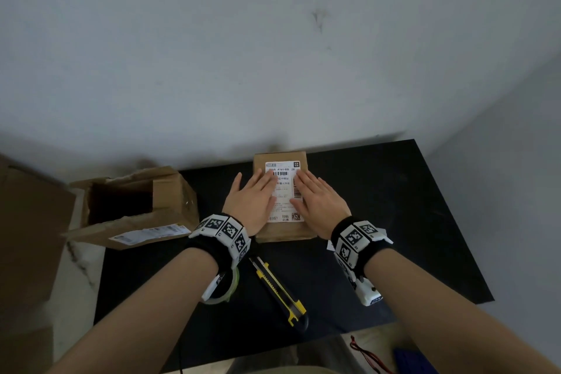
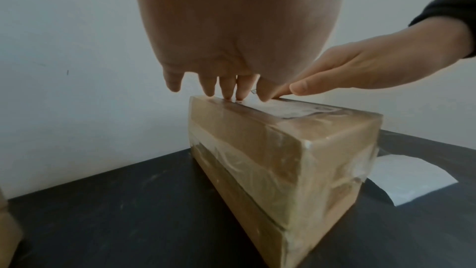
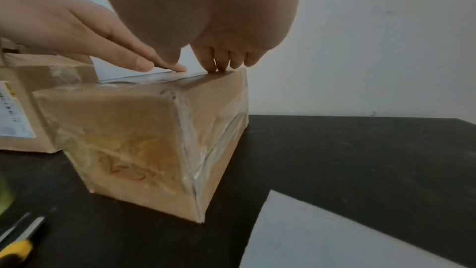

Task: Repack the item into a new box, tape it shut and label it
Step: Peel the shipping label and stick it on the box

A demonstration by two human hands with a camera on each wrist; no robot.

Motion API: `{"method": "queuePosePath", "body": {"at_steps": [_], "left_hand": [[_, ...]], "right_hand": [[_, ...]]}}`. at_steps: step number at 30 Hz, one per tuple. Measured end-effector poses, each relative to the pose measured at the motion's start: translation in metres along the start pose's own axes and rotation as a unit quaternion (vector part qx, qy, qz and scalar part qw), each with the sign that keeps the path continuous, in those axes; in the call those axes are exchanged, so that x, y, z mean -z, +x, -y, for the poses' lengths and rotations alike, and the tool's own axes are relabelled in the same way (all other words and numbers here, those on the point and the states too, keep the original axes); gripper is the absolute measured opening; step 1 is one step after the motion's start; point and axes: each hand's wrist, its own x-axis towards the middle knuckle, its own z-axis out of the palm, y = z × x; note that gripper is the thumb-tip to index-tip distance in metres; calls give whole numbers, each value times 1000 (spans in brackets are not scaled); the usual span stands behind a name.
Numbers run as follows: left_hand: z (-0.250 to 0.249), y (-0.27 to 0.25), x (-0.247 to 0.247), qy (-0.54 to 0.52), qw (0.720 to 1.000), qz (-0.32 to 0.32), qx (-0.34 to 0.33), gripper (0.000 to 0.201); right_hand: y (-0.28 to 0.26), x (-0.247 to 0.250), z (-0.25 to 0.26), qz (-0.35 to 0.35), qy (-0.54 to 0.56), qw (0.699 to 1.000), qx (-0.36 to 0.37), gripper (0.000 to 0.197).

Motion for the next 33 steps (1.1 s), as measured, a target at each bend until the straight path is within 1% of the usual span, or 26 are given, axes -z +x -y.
{"method": "queuePosePath", "body": {"at_steps": [4, 10, 14, 17, 20, 25, 27, 33], "left_hand": [[7, 13, 5, -12, 1000, 17, 0, 59], [21, 25, 15, -36, 997, 66, -3, 72], [23, 32, 16, -39, 996, 77, -2, 79], [26, 34, 15, -43, 996, 76, -1, 82], [27, 34, 13, -48, 996, 81, 1, 82], [26, 34, 13, -50, 995, 86, 0, 84], [26, 33, 12, -48, 995, 83, -1, 83], [26, 32, 10, -54, 996, 74, -2, 81]], "right_hand": [[17, 9, -5, -1, 9, 1000, -1, 59], [29, 10, -3, -10, 21, 1000, -1, 59], [39, 9, 9, -12, 4, 999, 31, 58], [44, 8, 14, 0, -13, 998, 54, 58], [40, 10, 6, 6, -15, 999, 51, 57], [23, 12, -8, 15, -2, 1000, -1, 56], [19, 10, -4, 17, 1, 1000, 6, 56], [4, 0, 15, 13, -3, 998, 59, 55]]}}
